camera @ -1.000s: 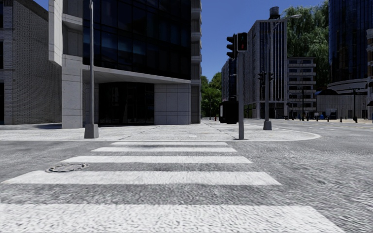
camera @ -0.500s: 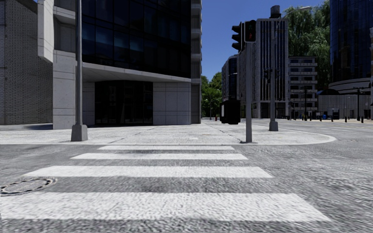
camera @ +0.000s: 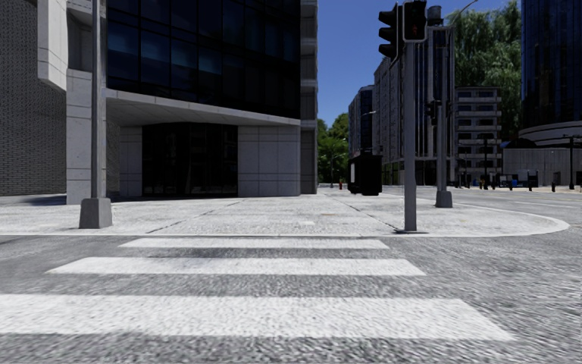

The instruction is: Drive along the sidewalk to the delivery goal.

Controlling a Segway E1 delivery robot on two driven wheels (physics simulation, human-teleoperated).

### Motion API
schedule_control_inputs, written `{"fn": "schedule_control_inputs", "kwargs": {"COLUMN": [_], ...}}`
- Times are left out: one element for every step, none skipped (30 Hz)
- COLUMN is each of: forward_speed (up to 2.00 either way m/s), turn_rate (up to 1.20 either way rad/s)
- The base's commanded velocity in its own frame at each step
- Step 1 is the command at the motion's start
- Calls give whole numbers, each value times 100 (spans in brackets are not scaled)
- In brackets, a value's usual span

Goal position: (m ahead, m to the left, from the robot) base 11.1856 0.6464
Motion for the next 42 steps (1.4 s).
{"fn": "schedule_control_inputs", "kwargs": {"forward_speed": [200, 200, 200, 200, 200, 200, 200, 200, 200, 200, 200, 200, 200, 200, 200, 200, 200, 200, 200, 200, 200, 200, 200, 200, 200, 200, 200, 200, 200, 200, 200, 200, 200, 200, 200, 200, 200, 200, 200, 200, 200, 200], "turn_rate": [18, 0, 0, 0, 0, 0, 0, 0, 0, 0, 0, 0, 0, 0, 0, 0, 0, 0, 0, 0, 0, 0, 0, 0, 0, 0, 0, 0, 0, 0, 0, 0, 0, 0, 0, 0, 0, 0, 0, 0, 0, 0]}}
